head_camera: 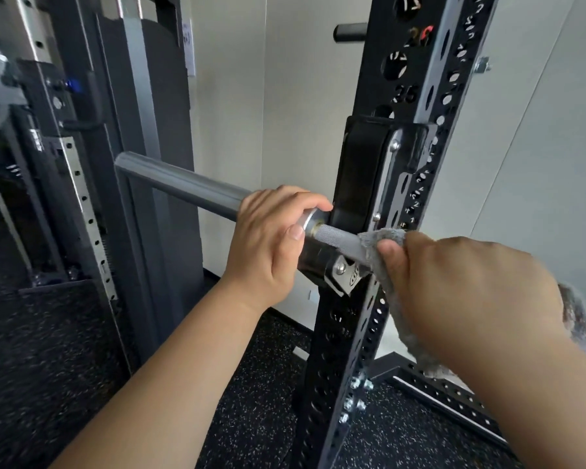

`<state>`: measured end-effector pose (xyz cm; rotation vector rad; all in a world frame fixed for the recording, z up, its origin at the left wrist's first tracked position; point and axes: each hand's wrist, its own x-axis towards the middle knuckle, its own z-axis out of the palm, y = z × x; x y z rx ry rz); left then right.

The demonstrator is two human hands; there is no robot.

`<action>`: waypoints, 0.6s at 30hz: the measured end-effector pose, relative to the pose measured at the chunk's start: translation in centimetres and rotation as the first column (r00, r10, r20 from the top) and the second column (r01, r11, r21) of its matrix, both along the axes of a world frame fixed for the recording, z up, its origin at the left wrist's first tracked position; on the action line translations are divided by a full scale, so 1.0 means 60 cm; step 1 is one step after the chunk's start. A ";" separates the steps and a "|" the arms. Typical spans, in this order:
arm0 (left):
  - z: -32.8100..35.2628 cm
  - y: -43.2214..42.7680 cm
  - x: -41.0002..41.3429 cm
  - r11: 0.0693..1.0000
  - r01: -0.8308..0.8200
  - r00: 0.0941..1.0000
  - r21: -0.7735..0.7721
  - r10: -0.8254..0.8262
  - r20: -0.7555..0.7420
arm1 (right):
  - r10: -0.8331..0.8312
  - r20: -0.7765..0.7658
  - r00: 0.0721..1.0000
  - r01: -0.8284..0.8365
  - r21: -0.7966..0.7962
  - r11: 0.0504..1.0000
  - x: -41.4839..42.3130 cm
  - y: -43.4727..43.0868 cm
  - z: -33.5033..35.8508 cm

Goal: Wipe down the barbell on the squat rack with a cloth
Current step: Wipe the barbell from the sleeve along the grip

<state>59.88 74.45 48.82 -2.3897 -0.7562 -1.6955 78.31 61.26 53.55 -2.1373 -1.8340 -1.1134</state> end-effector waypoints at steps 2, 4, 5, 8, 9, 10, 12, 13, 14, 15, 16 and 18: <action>-0.002 -0.002 0.001 1.000 -0.005 1.000 0.002 0.005 0.006 | 0.057 0.019 0.998 -0.057 0.012 0.998 -0.011 0.018 -0.003; 0.001 -0.003 0.001 1.000 -0.004 1.000 -0.007 0.004 0.002 | 0.125 -0.001 0.992 -0.125 0.013 0.992 -0.021 0.035 -0.002; 0.003 -0.003 0.000 1.000 -0.003 1.000 -0.012 0.004 0.004 | 0.154 -0.009 0.988 -0.154 0.006 0.988 -0.026 0.042 -0.001; 0.001 -0.003 0.002 1.000 0.000 1.000 -0.001 0.000 0.030 | 0.202 -0.007 0.979 -0.202 -0.016 0.979 -0.032 0.049 -0.002; 0.000 -0.002 0.003 1.000 0.004 0.999 0.002 -0.004 0.037 | 0.205 -0.001 0.979 -0.205 0.000 0.979 -0.032 0.048 -0.002; -0.002 -0.003 0.004 1.000 0.005 0.999 0.004 -0.005 0.042 | 0.203 0.009 0.979 -0.203 0.024 0.979 -0.032 0.046 -0.003; -0.003 -0.004 0.004 1.000 0.000 0.999 0.002 0.000 0.043 | 0.186 0.008 0.982 -0.186 0.043 0.982 -0.034 0.042 -0.003; -0.002 -0.004 0.004 1.000 -0.001 0.999 -0.001 0.001 0.039 | 0.180 0.000 0.984 -0.180 0.032 0.983 -0.034 0.043 -0.005; -0.001 -0.005 0.005 1.000 -0.003 0.999 -0.004 0.003 0.035 | 0.180 -0.003 0.984 -0.179 0.025 0.983 -0.032 0.045 -0.007; -0.001 -0.006 0.005 1.000 -0.005 0.999 -0.005 0.005 0.032 | 0.180 -0.007 0.984 -0.179 0.023 0.984 -0.032 0.046 -0.006; 0.000 -0.007 0.005 1.000 -0.007 0.999 -0.006 0.007 0.032 | 0.175 -0.020 0.984 -0.174 0.022 0.984 -0.032 0.046 -0.003; 0.000 -0.007 0.005 1.000 -0.006 0.999 -0.006 0.007 0.039 | 0.226 -0.072 0.971 -0.223 0.051 0.974 -0.029 0.042 0.000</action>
